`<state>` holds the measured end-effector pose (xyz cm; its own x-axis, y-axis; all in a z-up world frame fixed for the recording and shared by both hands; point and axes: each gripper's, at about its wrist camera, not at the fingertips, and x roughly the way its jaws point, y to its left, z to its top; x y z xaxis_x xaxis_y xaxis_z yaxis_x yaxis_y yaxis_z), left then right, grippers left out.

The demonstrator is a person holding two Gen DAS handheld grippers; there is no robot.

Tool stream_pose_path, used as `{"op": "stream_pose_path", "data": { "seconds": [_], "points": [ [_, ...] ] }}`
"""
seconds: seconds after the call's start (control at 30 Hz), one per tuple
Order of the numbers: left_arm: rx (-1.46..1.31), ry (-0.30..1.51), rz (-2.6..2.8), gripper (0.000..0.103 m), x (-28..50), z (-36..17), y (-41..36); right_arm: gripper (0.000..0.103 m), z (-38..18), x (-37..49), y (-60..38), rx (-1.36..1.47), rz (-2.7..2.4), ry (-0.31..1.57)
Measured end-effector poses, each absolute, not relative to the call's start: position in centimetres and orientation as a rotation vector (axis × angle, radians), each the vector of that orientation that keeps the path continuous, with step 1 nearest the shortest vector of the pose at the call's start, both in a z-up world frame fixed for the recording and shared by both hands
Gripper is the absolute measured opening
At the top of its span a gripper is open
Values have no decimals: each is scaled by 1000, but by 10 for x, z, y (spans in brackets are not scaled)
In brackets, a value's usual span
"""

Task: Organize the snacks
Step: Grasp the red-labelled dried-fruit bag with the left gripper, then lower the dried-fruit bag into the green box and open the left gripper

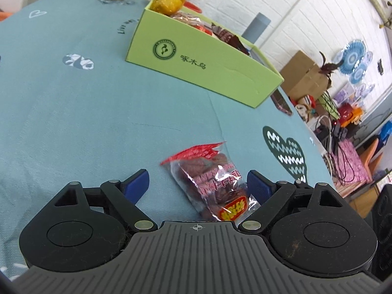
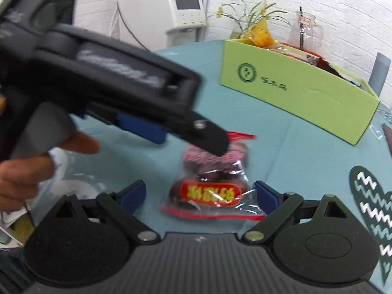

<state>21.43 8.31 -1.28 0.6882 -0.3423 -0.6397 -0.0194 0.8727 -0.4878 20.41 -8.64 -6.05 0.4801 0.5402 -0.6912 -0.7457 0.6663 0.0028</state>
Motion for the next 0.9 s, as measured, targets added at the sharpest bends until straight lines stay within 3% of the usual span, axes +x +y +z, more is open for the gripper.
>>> {"op": "stream_pose_path", "data": {
  "seconds": [0.27, 0.3, 0.33, 0.43, 0.67, 0.9],
  "points": [
    [-383, 810, -231, 73, 219, -15, 61, 90, -69, 220, -84, -249, 745, 721],
    [-342, 801, -228, 60, 218, -16, 56, 77, -68, 216, -84, -258, 753, 695],
    [-314, 800, -244, 41, 218, -16, 53, 76, -66, 214, -84, -254, 758, 702],
    [-312, 789, -254, 32, 223, -9, 50, 75, -58, 220, -83, -269, 746, 694],
    [-298, 675, -303, 34, 275, 43, 47, 75, -16, 265, -87, -252, 684, 566],
    [-212, 545, -285, 39, 384, 106, 45, 76, 33, 378, -73, -256, 647, 460]
  ]
}}
